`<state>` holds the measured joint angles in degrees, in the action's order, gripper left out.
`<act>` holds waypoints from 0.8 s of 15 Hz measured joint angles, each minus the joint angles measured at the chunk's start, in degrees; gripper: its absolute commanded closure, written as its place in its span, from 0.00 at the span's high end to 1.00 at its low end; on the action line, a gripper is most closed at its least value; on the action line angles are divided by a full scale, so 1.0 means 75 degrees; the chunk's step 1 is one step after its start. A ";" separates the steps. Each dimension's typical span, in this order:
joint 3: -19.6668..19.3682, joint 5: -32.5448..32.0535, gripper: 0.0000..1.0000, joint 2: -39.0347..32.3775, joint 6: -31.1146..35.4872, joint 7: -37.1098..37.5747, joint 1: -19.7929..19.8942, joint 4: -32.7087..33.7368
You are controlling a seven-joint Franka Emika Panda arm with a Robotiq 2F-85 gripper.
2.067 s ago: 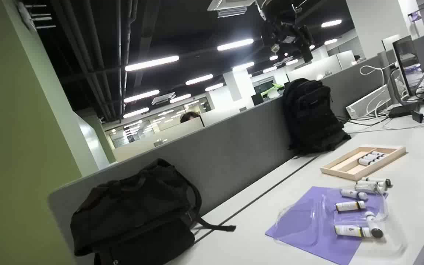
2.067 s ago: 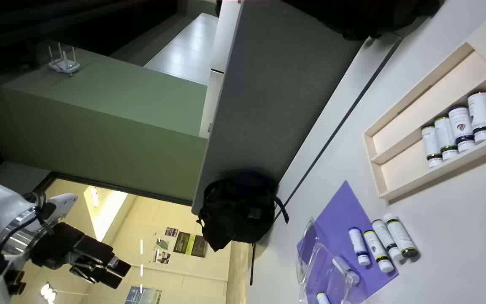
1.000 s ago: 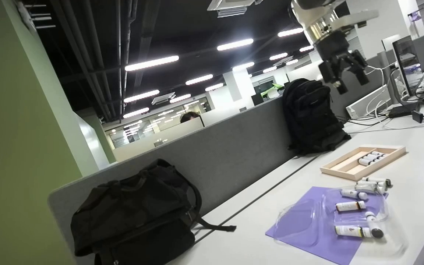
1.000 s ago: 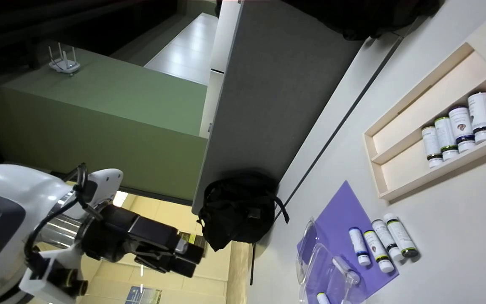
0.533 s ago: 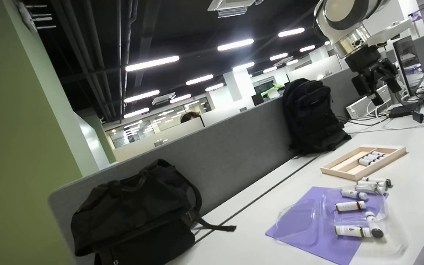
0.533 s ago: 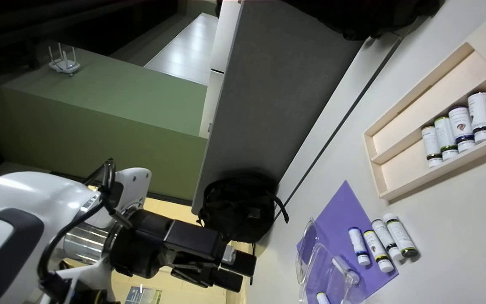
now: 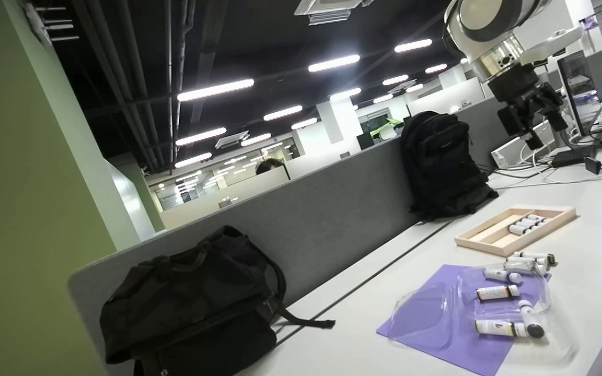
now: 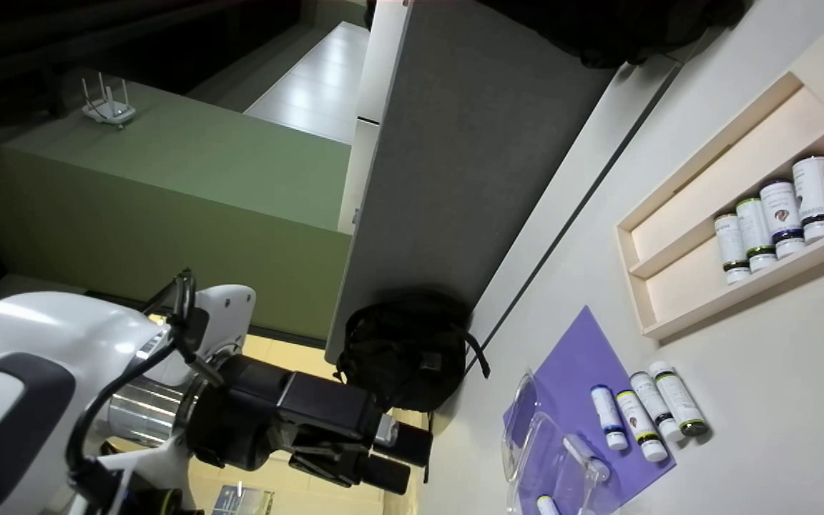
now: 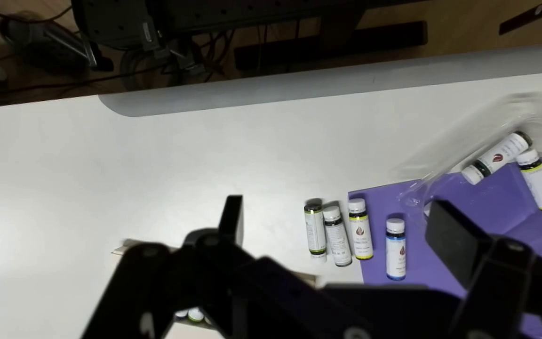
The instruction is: Pick two bottles on the counter and put them in the box
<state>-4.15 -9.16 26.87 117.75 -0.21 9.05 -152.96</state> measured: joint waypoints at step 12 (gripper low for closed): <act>-0.0266 0.0080 1.00 -0.3129 0.3047 -0.0044 0.0062 0.1660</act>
<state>-6.14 -8.56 3.41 140.61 -0.54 9.51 -140.51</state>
